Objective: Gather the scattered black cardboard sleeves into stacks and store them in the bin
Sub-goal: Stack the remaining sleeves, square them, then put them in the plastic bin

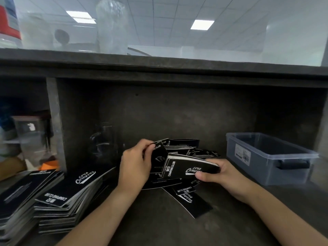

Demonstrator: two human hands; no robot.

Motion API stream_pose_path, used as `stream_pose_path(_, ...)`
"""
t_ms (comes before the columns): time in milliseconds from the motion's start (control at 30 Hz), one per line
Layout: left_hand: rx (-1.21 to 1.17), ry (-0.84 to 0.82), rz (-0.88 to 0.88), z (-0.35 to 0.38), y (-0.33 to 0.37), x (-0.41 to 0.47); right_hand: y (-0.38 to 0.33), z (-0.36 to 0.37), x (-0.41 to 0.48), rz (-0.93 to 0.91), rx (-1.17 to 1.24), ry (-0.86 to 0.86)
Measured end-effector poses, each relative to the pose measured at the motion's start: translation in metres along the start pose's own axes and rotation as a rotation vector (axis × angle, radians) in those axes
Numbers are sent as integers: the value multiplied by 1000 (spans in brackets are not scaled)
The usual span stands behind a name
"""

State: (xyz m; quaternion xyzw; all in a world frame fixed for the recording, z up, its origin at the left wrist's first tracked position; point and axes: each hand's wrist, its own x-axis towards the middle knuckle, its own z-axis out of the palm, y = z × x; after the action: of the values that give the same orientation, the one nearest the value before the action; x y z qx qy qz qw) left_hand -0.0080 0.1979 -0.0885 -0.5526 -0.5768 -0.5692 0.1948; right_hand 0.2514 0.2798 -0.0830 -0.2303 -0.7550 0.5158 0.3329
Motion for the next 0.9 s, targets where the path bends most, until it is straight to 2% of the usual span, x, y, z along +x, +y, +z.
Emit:
stream_pose_path(133,-353,44,-312,-6,9,8,0,-1,0,-19,-28,-1)
stream_pose_path(200,-482,64,-412,-10,12,9,5,-2,3,-32,-77,7)
stream_pose_path(400,-641,160,-486,-14,24,15,10,-1,11,-124,-225,119)
stream_pose_path(500,-648,138,-525,-12,24,12,9,-4,12,-128,-145,168)
stream_pose_path(600,-725,65,-621,-7,22,7,10,0,11,-111,-76,149)
stream_pose_path(700,-788,-78,-672,0,21,1,13,2,13,-120,-150,173)
stream_pose_path(800,-631,-295,-680,7,16,-9,14,5,15,-93,-172,232)
stream_pose_path(900,-502,-388,-701,13,9,-9,14,4,14,-58,-98,250)
